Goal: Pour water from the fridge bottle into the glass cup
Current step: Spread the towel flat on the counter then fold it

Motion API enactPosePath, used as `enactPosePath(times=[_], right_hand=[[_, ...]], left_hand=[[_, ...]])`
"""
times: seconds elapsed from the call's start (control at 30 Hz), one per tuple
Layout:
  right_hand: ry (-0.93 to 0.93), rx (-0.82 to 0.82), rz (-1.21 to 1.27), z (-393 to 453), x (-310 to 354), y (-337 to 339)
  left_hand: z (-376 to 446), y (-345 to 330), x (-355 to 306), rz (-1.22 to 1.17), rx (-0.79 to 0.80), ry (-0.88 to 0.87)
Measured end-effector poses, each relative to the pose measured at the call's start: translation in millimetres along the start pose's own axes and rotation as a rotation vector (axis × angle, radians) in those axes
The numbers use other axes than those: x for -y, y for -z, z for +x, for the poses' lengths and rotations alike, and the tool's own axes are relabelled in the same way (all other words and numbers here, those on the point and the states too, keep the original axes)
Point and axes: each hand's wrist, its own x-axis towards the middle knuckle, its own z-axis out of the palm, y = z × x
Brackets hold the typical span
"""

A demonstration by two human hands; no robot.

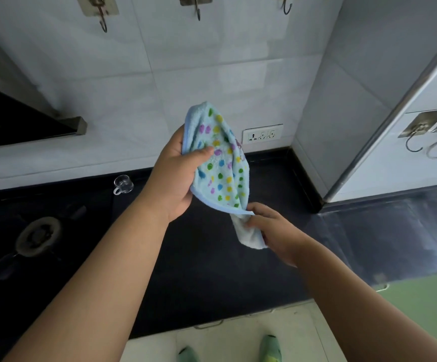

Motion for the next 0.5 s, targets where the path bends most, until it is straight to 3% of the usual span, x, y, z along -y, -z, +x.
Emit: enactPosePath(times=[0.1, 0.23, 0.33, 0.5], right_hand=[[-0.008, 0.156, 0.180, -4, -4, 1], [0.063, 0.173, 0.297, -6, -15, -2], [0.044, 0.034, 0.369, -5, -19, -8], [0.174, -0.250, 0.224, -4, -14, -13]], left_hand=[[1, 0, -3, 0.047, 0.024, 0.033], [0, -6, -2, 0.141, 0.104, 0.053], [-1, -4, 3, 0.270, 0.116, 0.042], [-10, 12, 14, 0.481, 0.218, 0.083]])
